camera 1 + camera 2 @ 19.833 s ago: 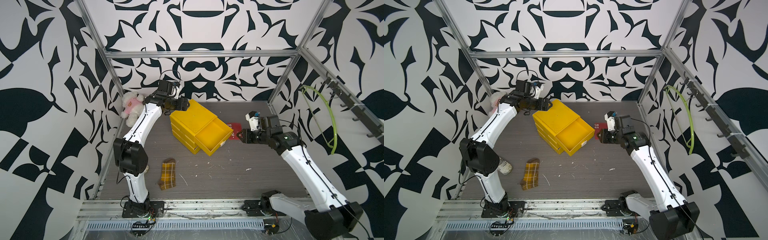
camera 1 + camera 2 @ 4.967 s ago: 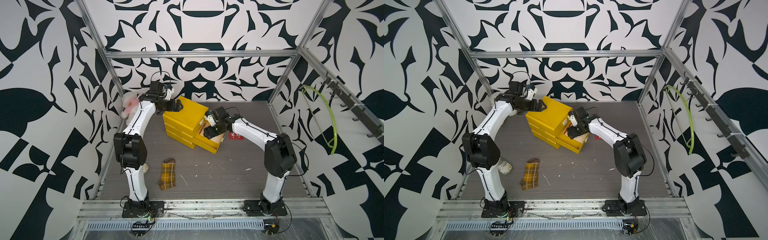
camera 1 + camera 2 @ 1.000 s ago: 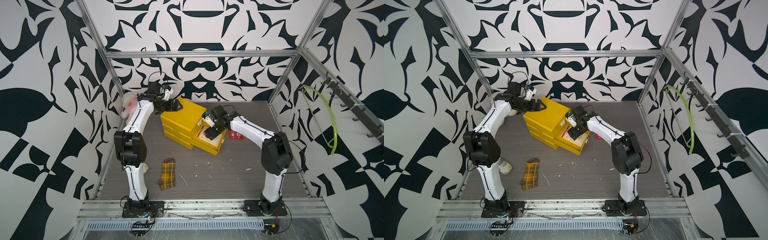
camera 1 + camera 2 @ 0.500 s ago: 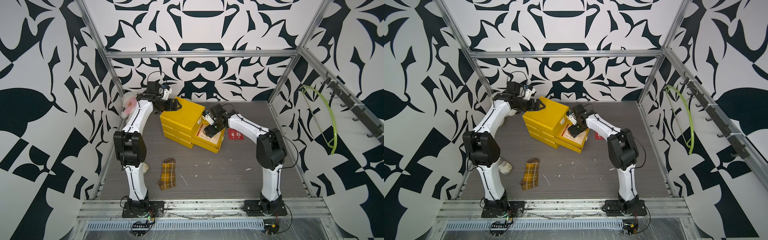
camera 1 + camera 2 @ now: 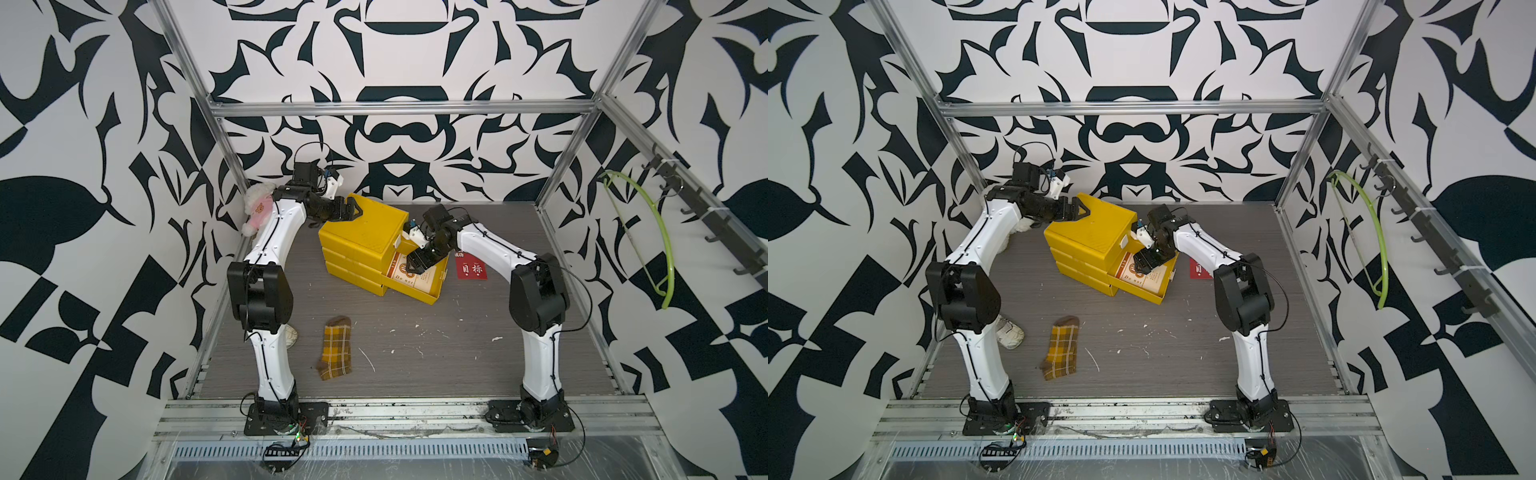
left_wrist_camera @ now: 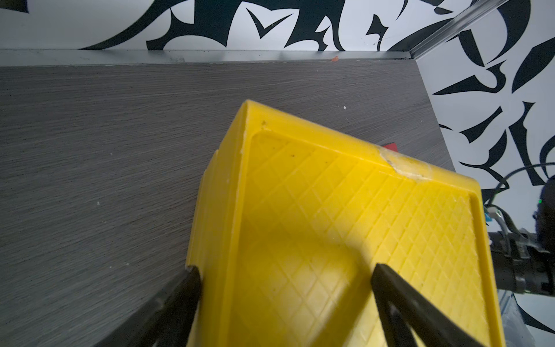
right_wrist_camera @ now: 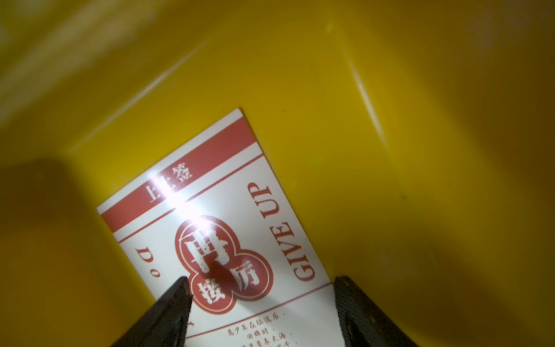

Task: Take the postcards out of the drawer
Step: Pick up the postcard from the drawer.

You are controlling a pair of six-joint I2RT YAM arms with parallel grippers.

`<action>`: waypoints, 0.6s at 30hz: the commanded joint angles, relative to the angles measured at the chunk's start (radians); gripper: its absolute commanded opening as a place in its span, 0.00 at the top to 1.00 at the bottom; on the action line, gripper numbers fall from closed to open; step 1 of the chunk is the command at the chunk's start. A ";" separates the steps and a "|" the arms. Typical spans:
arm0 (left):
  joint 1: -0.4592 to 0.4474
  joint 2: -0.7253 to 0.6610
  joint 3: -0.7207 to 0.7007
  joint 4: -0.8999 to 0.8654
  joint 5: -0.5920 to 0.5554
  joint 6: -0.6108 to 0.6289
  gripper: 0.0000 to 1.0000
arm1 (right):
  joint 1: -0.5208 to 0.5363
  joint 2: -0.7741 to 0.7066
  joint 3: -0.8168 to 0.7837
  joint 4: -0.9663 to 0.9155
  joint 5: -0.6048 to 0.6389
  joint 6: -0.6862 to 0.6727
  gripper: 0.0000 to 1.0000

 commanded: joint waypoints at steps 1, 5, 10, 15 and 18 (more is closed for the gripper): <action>-0.017 0.058 0.005 -0.069 -0.006 0.015 0.07 | 0.025 0.025 -0.024 -0.032 -0.161 0.002 0.22; -0.016 0.064 0.009 -0.072 -0.006 0.015 0.07 | 0.025 0.018 -0.027 -0.039 -0.198 0.011 0.25; -0.017 0.061 0.009 -0.071 -0.006 0.014 0.07 | 0.026 -0.039 -0.052 0.007 -0.081 0.012 0.25; -0.017 0.058 0.003 -0.072 -0.006 0.015 0.07 | 0.025 -0.088 -0.036 0.037 0.022 0.001 0.23; -0.016 0.057 -0.002 -0.070 -0.005 0.014 0.07 | 0.025 -0.085 -0.017 0.042 0.063 -0.013 0.21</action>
